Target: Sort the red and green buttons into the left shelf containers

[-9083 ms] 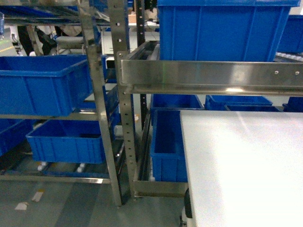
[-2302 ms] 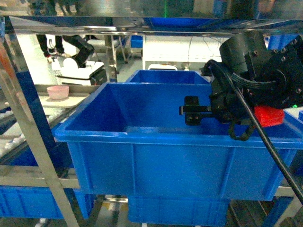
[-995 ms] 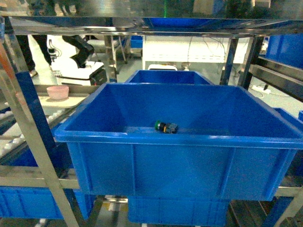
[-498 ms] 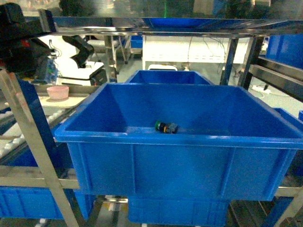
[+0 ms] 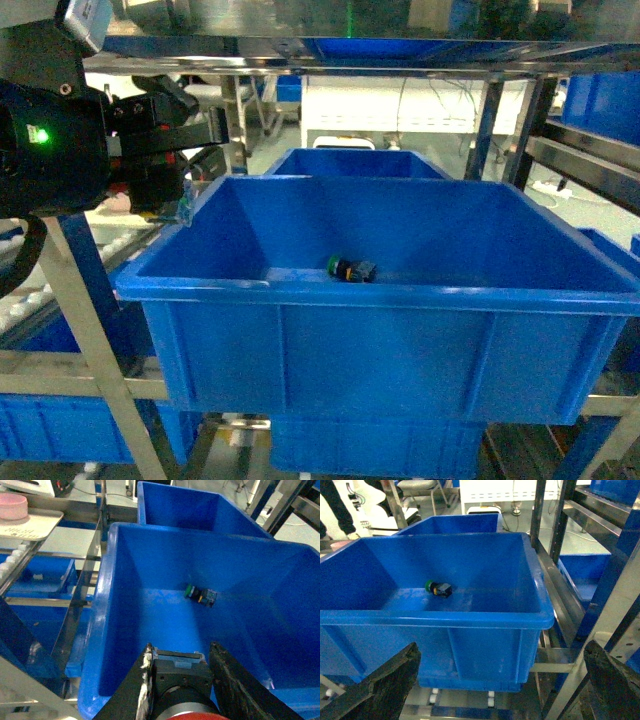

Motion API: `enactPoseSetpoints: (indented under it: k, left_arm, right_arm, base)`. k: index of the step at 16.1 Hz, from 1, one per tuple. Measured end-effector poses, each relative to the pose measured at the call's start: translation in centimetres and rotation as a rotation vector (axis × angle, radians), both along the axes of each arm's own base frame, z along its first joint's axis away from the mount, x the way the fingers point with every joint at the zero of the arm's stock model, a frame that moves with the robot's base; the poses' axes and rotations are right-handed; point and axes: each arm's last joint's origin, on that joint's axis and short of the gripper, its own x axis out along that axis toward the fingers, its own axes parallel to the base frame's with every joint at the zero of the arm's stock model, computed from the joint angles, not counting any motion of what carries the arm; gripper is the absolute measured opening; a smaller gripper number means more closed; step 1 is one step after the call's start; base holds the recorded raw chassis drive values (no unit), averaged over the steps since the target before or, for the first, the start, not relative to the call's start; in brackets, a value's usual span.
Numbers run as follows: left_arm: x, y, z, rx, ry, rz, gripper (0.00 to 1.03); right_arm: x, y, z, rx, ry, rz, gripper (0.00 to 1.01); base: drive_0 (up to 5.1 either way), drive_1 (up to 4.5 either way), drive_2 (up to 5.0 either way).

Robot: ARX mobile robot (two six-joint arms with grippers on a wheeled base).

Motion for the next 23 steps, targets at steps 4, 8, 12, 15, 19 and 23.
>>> enactPoseSetpoints:
  k: [4,8,12,15,19,23]
  left_arm:
    - [2.3,-1.6,-1.4,0.012,0.051,-0.031,0.29]
    - [4.7,-3.0,-2.1,0.015,0.072,-0.052,0.29]
    - [5.0,-3.6,-2.8,0.023,0.097,-0.066,0.29]
    - [5.5,-4.3,-3.6,0.035,0.116,-0.075,0.29]
    - [6.7,-5.2,-5.0,0.072,0.140,-0.096,0.29]
    - [10.2,-7.0,-7.0,0.143,0.185,-0.130,0.29]
  right_arm:
    - [0.0,0.0,0.0,0.000,0.000,0.000,0.98]
    - [0.0,0.0,0.0,0.000,0.000,0.000,0.98]
    - [0.0,0.0,0.0,0.000,0.000,0.000,0.98]
    - [0.0,0.0,0.0,0.000,0.000,0.000,0.98]
    - [0.0,0.0,0.0,0.000,0.000,0.000,0.98]
    - [0.0,0.0,0.0,0.000,0.000,0.000,0.98]
  base:
    - [0.0,0.00,0.0]
    - [0.0,0.00,0.0]
    - [0.0,0.00,0.0]
    - [0.0,0.00,0.0]
    - [0.0,0.00,0.0]
    - [0.0,0.00,0.0]
